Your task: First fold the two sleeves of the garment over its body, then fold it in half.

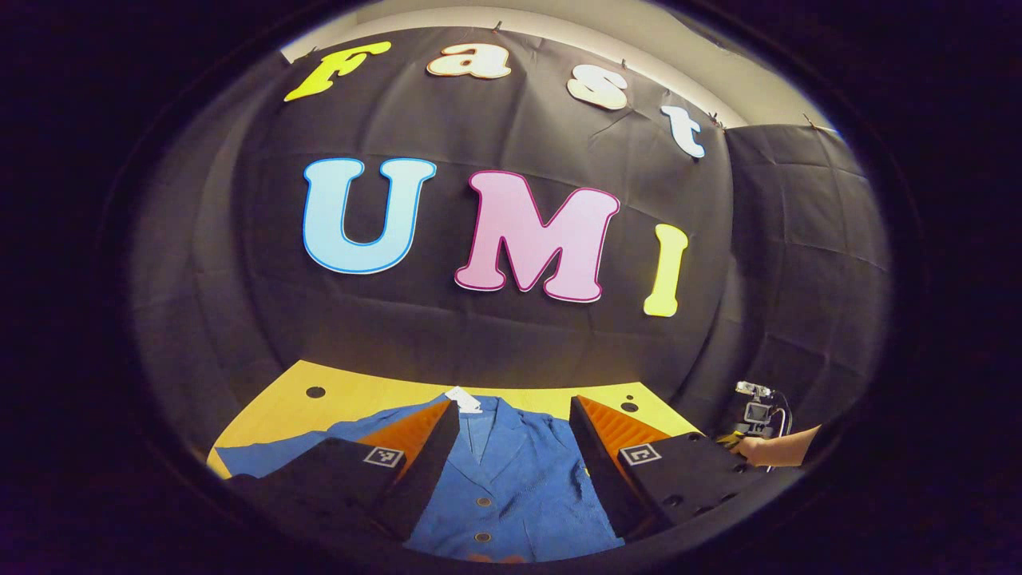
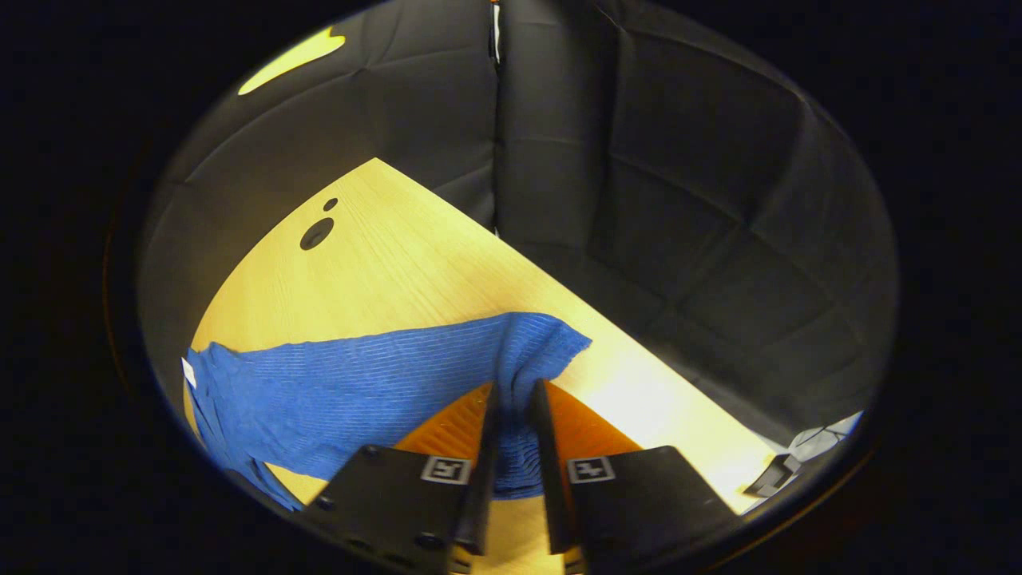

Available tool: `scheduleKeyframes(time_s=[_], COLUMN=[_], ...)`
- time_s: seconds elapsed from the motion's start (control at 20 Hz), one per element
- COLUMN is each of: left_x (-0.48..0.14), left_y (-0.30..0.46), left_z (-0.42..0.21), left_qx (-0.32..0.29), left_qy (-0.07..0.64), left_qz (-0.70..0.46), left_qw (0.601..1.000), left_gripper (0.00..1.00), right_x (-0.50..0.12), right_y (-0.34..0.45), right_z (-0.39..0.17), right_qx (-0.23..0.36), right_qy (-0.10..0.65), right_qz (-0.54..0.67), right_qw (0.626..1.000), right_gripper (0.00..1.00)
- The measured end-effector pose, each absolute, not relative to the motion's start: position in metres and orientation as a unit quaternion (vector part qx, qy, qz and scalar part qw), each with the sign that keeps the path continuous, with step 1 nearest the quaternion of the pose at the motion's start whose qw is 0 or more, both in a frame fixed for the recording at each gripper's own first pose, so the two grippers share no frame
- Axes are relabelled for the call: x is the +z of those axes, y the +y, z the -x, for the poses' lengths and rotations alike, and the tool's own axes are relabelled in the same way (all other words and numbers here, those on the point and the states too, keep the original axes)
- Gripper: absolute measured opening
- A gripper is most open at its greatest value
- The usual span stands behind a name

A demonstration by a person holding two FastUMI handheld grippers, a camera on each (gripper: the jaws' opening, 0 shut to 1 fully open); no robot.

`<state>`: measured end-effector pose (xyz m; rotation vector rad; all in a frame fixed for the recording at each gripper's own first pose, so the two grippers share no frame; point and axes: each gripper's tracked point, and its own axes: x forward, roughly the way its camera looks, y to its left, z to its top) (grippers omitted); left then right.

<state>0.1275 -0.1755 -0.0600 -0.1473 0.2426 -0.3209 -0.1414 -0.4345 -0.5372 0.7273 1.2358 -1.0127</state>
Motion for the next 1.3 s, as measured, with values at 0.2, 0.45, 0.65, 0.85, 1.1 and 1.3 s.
scheduleKeyframes(time_s=[0.2,0.45,0.65,0.85,1.1,1.3], left_x=[-0.068,-0.071,-0.073,-0.072,-0.084,-0.095], left_y=[-0.162,-0.143,-0.133,-0.114,-0.060,0.000], left_z=[-0.119,-0.114,-0.111,-0.102,-0.075,-0.049], left_qx=[-0.144,-0.119,-0.113,-0.102,-0.048,0.018], left_qy=[0.128,0.134,0.137,0.133,0.140,0.146], left_qz=[0.066,0.080,0.077,0.072,0.090,0.097], left_qw=[0.979,0.981,0.981,0.983,0.985,0.984], left_gripper=[0.80,0.80,0.81,0.81,0.80,0.81], right_x=[-0.539,-0.537,-0.518,-0.472,-0.433,-0.419], right_y=[-0.435,-0.424,-0.410,-0.368,-0.260,-0.138], right_z=[0.133,0.127,0.103,0.020,-0.103,-0.195], right_qx=[-0.437,-0.430,-0.411,-0.349,-0.245,-0.147], right_qy=[0.528,0.507,0.496,0.454,0.428,0.425], right_qz=[-0.339,-0.372,-0.356,-0.356,-0.344,-0.331], right_qw=[0.644,0.648,0.676,0.739,0.799,0.829], right_gripper=[0.13,0.02,0.02,0.01,0.01,0.01])
